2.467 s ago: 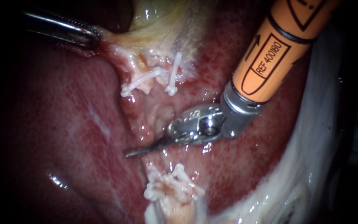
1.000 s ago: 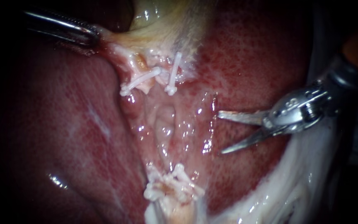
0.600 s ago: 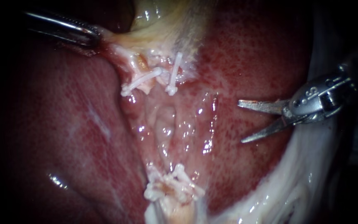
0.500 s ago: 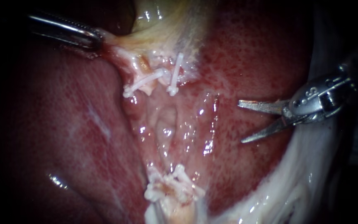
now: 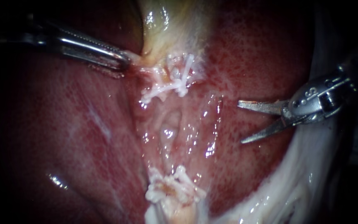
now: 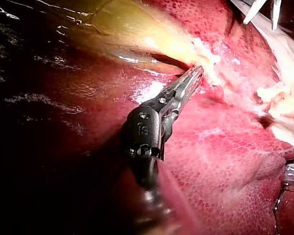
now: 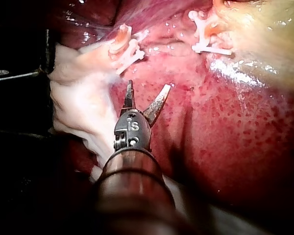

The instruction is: Go back from the cut right tube

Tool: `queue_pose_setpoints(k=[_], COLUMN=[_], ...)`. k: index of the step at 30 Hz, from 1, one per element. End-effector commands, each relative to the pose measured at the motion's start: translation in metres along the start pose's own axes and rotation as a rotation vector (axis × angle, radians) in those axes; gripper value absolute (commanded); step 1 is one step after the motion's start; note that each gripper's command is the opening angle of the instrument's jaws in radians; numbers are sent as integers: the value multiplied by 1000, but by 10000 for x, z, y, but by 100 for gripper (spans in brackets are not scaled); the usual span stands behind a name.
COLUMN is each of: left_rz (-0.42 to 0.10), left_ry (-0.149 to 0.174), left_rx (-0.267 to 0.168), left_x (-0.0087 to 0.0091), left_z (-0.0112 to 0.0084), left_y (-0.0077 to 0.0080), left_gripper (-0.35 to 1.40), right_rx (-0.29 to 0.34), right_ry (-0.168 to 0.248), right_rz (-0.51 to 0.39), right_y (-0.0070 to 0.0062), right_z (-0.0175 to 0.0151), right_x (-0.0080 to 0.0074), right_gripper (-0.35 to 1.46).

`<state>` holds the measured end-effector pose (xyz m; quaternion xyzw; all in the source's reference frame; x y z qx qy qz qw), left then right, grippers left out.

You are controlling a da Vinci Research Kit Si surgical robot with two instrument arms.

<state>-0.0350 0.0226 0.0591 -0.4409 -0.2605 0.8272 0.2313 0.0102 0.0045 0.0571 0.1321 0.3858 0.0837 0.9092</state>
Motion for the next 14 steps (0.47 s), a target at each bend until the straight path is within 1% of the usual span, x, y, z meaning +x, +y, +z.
queue_pose_setpoints(k=[1,11,12,14], left_rz=[2,5,5,4], left_ry=[-2,-3,-3,-4], left_rx=[1,-6,-8,-15], left_x=[-1,-1,0,4], left_z=[2,2,0,-8], left_y=[-1,-4,-4,-5], left_gripper=[-35,-35,-35,-35], right_rx=[0,3,8,42], right_ry=[0,2,4,19], right_rz=[0,0,-1,-2], right_y=[0,0,-1,-2], right_z=[0,0,0,3], right_x=[0,0,0,0], right_gripper=[145,145,145,145])
